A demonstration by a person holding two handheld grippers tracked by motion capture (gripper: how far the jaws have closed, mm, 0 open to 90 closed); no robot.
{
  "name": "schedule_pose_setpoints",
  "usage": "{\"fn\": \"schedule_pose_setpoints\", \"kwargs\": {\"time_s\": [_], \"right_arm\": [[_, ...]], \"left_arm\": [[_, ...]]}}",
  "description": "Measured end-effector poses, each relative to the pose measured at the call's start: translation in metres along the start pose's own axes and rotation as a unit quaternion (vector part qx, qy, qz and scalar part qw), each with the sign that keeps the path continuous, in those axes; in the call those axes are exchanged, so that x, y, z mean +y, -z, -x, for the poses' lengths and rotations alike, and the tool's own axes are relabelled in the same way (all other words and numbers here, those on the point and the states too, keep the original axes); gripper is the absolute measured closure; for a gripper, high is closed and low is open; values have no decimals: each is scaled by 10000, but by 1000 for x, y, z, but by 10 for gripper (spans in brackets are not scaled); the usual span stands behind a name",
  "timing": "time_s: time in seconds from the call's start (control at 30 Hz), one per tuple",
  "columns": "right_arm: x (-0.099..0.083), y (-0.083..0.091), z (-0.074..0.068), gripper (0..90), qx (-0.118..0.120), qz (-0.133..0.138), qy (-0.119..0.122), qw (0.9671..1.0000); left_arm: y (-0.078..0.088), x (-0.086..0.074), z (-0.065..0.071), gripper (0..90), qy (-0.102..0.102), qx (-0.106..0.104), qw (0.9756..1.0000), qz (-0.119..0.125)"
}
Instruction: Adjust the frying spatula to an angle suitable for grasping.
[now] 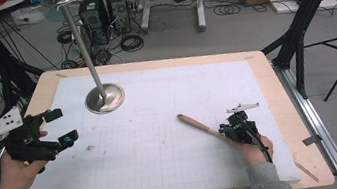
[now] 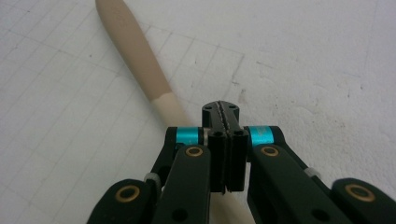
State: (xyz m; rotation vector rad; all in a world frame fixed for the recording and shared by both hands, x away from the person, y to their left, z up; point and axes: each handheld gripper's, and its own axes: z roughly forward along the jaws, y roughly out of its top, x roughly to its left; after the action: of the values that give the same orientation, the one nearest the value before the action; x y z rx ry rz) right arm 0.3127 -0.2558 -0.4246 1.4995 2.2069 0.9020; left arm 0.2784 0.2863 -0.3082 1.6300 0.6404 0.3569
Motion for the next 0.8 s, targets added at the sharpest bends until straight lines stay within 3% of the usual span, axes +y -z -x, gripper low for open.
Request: {"fn": "schedule_pose_setpoints", "kwargs": {"time_s": [0.3, 0.6, 0.8], "right_arm": [[-6, -1, -3, 900, -204, -209, 89, 9995], [-15, 9, -6, 900, -117, -57, -158, 9998], [-24, 18, -6, 900, -31, 12, -136, 9999]], "left_arm": [[-2, 0, 0, 18, -3, -26, 10000, -4], [-4, 1, 0, 18, 1, -60, 10000, -10], [-5, 1, 0, 18, -1, -70, 10000, -5]]}}
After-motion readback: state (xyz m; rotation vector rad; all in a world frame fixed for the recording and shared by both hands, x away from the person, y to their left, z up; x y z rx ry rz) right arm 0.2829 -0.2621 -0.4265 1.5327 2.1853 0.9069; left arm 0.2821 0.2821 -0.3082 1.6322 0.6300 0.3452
